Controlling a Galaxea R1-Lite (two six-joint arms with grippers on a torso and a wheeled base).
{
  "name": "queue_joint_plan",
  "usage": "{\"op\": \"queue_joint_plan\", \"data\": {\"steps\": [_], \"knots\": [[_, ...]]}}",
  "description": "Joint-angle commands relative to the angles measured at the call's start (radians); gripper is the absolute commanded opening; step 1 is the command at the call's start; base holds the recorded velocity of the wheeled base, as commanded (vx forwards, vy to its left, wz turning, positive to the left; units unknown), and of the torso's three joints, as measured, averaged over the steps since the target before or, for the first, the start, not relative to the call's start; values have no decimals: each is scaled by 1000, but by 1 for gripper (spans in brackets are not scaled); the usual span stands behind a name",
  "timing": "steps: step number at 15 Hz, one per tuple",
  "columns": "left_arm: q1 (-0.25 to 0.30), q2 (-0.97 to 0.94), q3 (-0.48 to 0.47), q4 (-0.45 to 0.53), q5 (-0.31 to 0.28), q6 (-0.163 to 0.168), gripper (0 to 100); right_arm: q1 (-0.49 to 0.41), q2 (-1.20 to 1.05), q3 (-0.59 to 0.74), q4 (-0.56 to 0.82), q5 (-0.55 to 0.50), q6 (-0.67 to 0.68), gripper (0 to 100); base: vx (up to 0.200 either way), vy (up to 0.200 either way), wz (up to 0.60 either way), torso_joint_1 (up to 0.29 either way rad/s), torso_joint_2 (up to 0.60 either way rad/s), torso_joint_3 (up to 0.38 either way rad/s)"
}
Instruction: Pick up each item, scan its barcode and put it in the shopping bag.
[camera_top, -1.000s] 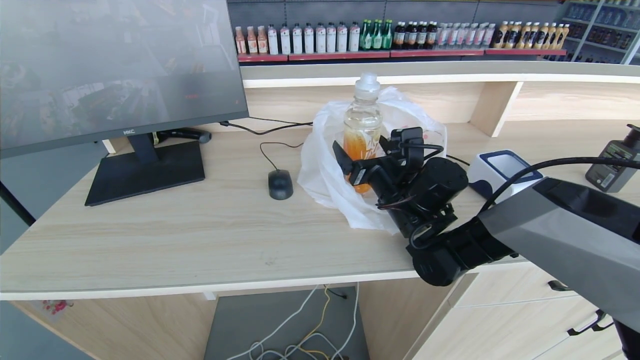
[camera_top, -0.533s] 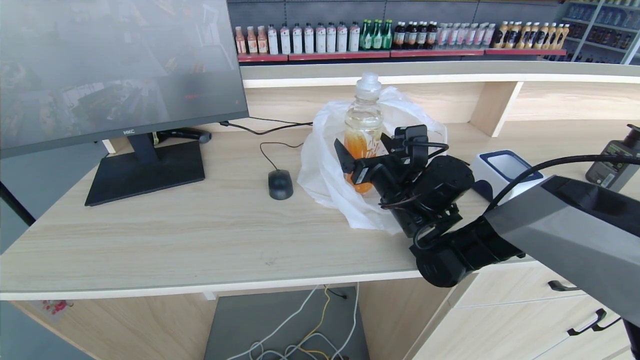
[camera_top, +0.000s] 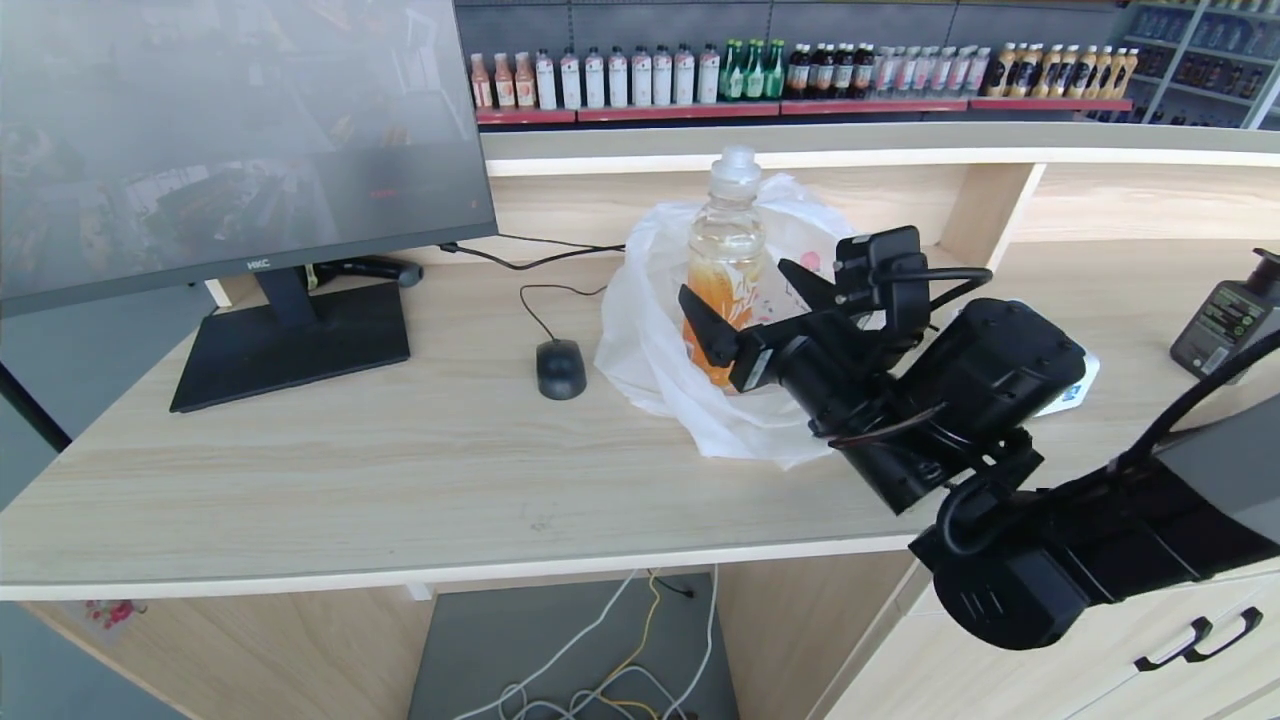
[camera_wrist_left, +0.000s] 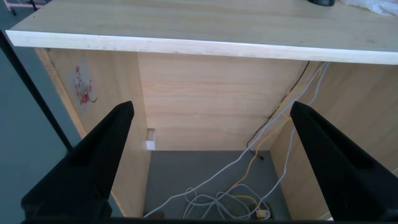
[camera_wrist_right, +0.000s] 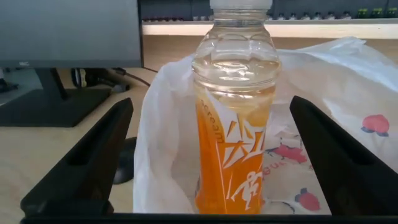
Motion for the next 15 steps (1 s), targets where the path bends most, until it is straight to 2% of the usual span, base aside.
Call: {"op": "queue_joint_plan", "data": {"steps": [1, 4, 5, 8, 11, 14, 15], "knots": [[0, 0, 0, 0, 0, 0, 100, 57, -117, 128, -35, -3, -12, 100, 0, 0, 0, 0, 0, 0], [0, 0, 0, 0, 0, 0, 100, 89, -178, 257, -89, -39, -16, 100, 0, 0, 0, 0, 0, 0], [0, 0, 0, 0, 0, 0, 100, 133, -223, 331, -92, -73, -9, 100, 0, 0, 0, 0, 0, 0], [0, 0, 0, 0, 0, 0, 100, 195, -295, 438, -98, -95, 27, 100, 0, 0, 0, 0, 0, 0], [0, 0, 0, 0, 0, 4, 100, 204, -378, 521, -98, -148, 80, 100, 0, 0, 0, 0, 0, 0], [0, 0, 0, 0, 0, 0, 100, 204, -422, 544, -98, -148, 88, 100, -200, 0, 0, 4, 4, 2], [0, 0, 0, 0, 0, 0, 100, 204, -436, 544, -98, -148, 91, 100, 0, 0, 0, 0, 0, 0]]}}
